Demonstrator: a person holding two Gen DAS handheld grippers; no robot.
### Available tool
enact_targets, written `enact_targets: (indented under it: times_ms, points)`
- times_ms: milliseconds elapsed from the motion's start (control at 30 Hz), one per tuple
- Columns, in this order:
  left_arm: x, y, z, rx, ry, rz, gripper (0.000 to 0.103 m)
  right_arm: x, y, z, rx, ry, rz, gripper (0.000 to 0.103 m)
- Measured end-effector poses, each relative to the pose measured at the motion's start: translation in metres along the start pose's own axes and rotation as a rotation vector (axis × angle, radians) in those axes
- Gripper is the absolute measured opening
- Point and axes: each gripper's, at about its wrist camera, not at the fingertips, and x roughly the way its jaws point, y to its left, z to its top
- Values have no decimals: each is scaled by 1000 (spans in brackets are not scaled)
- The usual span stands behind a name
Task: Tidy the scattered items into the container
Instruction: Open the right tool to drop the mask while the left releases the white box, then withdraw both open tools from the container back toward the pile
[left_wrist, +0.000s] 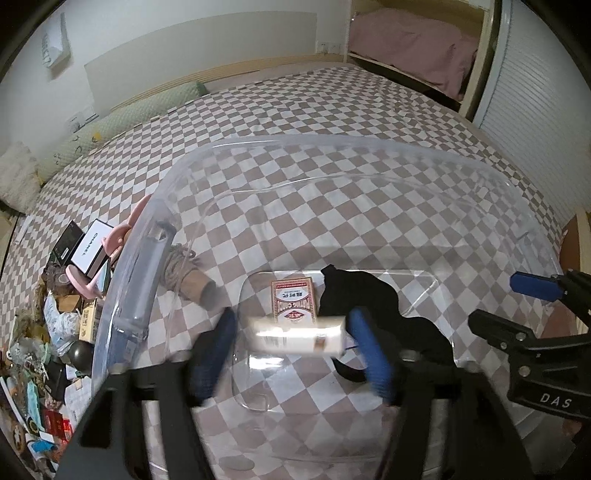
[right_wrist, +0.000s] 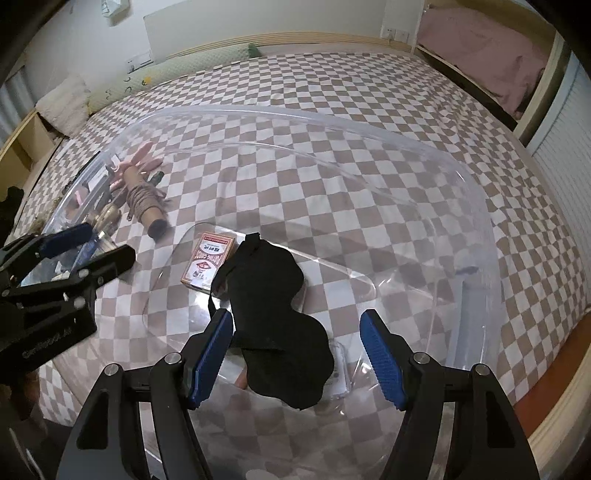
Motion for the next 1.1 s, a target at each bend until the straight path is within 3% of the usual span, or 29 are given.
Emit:
enact_targets:
  times_ms: [567, 633, 700, 900, 967, 1100]
  points:
    - [-10, -2, -3, 4, -18, -5, 82, -6, 4, -7, 13, -17, 14, 71]
    - [-12, -1, -3, -7, -21, -7, 87, -7, 3, -7, 23, -23, 12, 76]
    - [-15, 0, -3, -20, -27, -9, 94, -9, 3, -9, 32, -38, 11, 93]
    - [-25, 7, -3, -48, -51, -20, 96, -19, 4, -10, 30, -82, -10, 98]
    - [-30, 9, -4, -49, -68, -18, 101, -24, 7, -12, 23, -106, -38, 103]
    - [-37, 14, -7, -43, -90, -28, 102, -28, 12, -15, 0, -119, -68, 103]
